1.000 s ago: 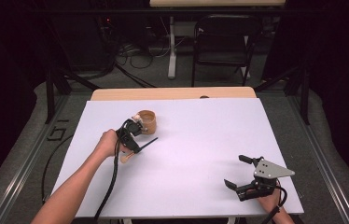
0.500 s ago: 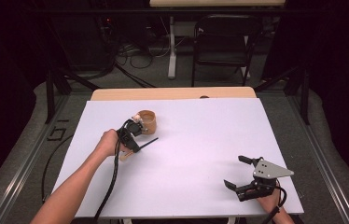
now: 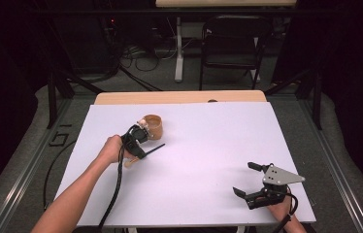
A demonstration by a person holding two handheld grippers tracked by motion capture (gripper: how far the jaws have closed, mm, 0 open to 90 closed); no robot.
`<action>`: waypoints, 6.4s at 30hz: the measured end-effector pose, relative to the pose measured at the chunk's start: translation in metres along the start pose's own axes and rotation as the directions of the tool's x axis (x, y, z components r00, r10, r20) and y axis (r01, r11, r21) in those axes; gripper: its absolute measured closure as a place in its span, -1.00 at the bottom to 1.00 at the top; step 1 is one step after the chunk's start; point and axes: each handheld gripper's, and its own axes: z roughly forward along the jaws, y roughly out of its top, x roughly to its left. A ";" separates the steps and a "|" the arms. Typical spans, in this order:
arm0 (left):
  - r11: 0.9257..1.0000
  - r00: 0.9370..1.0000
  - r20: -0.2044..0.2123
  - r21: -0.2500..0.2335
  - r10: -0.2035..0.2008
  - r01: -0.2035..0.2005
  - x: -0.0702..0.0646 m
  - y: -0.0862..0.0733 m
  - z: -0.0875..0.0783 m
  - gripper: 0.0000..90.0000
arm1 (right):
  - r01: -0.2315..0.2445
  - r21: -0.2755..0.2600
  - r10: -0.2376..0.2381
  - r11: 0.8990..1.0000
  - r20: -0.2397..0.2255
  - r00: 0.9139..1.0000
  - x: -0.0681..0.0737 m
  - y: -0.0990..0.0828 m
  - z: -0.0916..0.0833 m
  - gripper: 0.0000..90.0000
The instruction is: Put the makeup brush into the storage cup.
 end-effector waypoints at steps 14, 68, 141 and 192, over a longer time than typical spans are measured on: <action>0.996 0.996 -0.013 -0.033 0.083 -0.084 -0.011 -0.005 -0.025 0.85 | -0.035 0.037 0.036 0.999 -0.011 0.999 -0.003 0.001 0.001 -1.00; 0.873 0.875 0.006 -0.079 0.483 -0.481 -0.087 0.039 -0.056 0.84 | 0.059 0.199 -0.016 0.978 -0.212 0.977 0.003 0.067 0.092 -0.61; 0.862 0.939 -0.055 -0.383 0.339 -0.333 -0.089 0.018 -0.056 -1.00 | 0.205 0.310 -0.114 0.928 -0.288 0.951 0.014 0.054 0.103 0.90; 0.678 0.997 0.026 -0.732 -0.078 0.072 -0.092 -0.043 -0.005 -1.00 | 0.063 0.139 -0.033 0.988 -0.209 0.977 0.029 0.060 0.115 0.90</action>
